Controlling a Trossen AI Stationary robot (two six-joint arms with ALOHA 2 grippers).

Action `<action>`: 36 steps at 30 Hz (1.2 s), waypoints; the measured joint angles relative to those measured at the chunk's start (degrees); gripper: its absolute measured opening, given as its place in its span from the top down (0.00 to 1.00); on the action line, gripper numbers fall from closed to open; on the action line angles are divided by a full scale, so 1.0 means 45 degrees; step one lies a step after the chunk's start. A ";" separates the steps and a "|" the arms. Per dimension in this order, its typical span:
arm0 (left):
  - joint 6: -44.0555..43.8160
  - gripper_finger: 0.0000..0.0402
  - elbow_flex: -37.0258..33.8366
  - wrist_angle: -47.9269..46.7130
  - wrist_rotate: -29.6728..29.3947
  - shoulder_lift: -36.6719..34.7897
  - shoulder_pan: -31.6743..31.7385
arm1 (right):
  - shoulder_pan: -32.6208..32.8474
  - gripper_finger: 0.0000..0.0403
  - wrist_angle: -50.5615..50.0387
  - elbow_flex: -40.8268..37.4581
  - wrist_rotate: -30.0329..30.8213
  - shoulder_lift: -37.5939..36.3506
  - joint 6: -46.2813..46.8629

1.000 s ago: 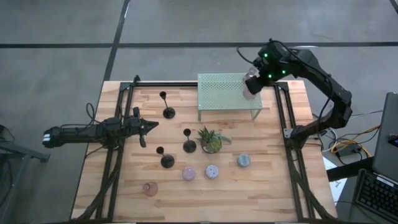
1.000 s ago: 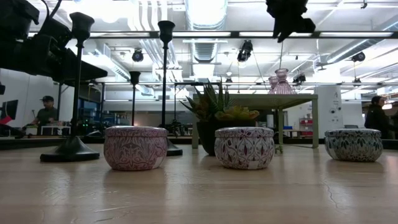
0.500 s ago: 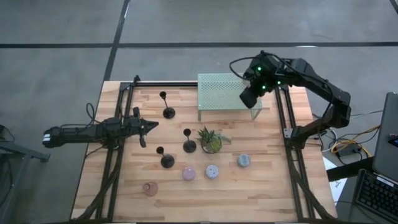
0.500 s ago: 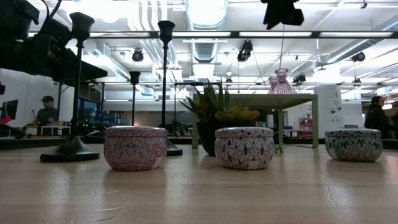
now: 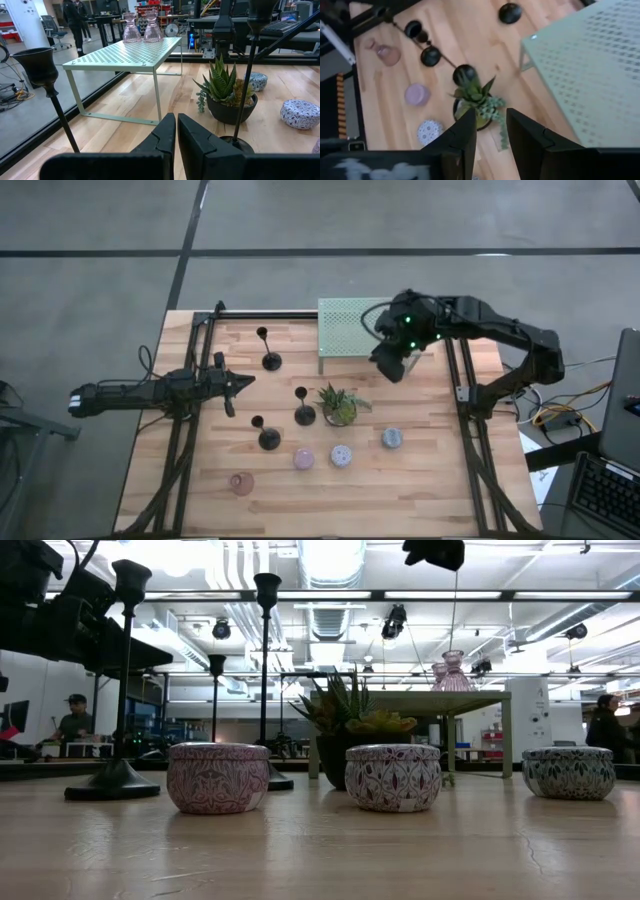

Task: Pick & Place candle stick holders
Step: Put the bottom right black candle holder on the shelf

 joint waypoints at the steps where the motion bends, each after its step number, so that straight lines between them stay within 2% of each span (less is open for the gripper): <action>1: 0.0000 0.94 0.0000 -0.0004 0.0000 -0.0004 0.0004 | 0.0148 0.74 0.0130 -0.0164 0.0004 0.0001 0.0000; 8: 0.0000 0.94 0.0004 0.0000 0.0000 -0.0005 0.0000 | 0.0939 0.73 0.0778 -0.1289 0.0096 0.0015 0.0160; 11: 0.0000 0.94 0.0000 -0.0002 0.0000 -0.0005 0.0003 | 0.1451 0.74 0.1845 -0.2005 0.0753 -0.0032 0.0137; 15: 0.0000 0.94 0.0005 -0.0005 0.0000 0.0000 0.0004 | 0.1987 0.76 0.4045 -0.3066 0.1261 -0.0049 -0.0356; 27: 0.0000 0.94 0.0004 0.0000 0.0000 -0.0004 0.0000 | 0.2872 0.74 1.1364 -0.7538 0.1297 -0.0063 -0.0947; 36: 0.0000 0.94 0.0001 -0.0001 0.0000 0.0000 0.0003 | 0.3370 0.72 1.4973 -0.9935 0.1287 -0.0063 -0.0602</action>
